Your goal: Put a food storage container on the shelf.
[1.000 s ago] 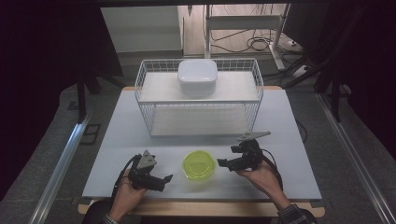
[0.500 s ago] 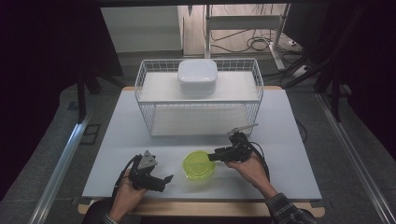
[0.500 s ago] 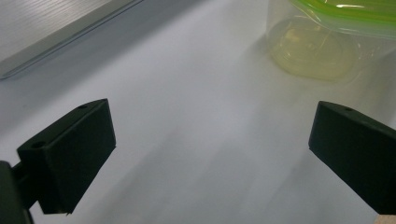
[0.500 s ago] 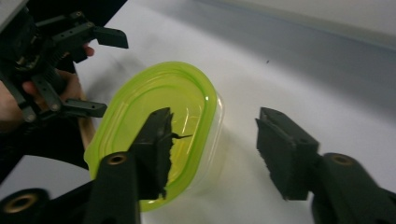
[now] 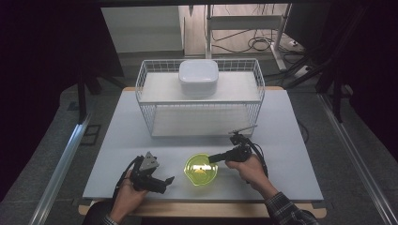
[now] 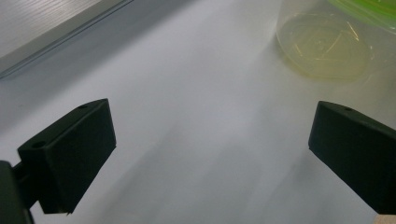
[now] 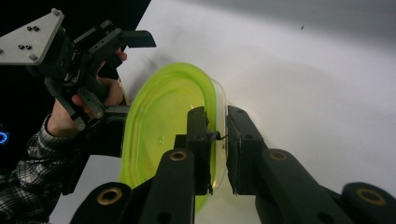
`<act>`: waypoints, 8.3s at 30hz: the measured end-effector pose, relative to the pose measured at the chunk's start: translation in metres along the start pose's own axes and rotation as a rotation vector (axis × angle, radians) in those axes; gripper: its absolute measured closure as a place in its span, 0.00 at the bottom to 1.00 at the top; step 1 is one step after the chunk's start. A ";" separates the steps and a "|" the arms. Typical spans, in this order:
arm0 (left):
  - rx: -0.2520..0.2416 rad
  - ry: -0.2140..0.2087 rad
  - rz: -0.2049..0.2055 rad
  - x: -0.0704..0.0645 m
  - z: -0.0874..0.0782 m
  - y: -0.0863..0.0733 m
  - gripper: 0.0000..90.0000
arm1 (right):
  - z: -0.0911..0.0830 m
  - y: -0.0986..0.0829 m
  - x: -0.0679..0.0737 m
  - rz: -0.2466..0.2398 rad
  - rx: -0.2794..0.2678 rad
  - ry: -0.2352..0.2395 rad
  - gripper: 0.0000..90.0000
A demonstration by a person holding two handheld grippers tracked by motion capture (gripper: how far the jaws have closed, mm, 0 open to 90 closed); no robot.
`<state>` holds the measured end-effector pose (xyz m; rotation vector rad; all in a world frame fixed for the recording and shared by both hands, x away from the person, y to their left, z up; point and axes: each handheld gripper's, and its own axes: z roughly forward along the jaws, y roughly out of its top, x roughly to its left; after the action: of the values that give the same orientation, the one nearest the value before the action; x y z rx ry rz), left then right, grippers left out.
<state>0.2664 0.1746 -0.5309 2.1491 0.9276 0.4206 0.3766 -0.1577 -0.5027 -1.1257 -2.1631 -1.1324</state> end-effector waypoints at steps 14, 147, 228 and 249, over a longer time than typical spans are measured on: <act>-0.022 0.006 -0.027 0.003 -0.002 0.000 0.00 | -0.020 0.004 0.012 -0.016 -0.091 0.019 0.90; -0.024 -0.047 -0.050 0.003 0.001 -0.003 0.00 | -0.112 0.220 0.108 -0.028 -0.620 -0.282 0.27; -0.007 -0.070 -0.049 0.002 0.004 -0.003 0.00 | -0.090 0.075 0.087 -0.531 -0.399 -0.426 0.03; -0.007 -0.092 -0.046 0.001 0.003 -0.002 0.01 | -0.078 0.039 0.069 -0.543 -0.371 -0.475 0.03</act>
<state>0.2676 0.1744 -0.5348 2.1181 0.9201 0.2993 0.3716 -0.1782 -0.3935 -1.0615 -2.8202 -1.6924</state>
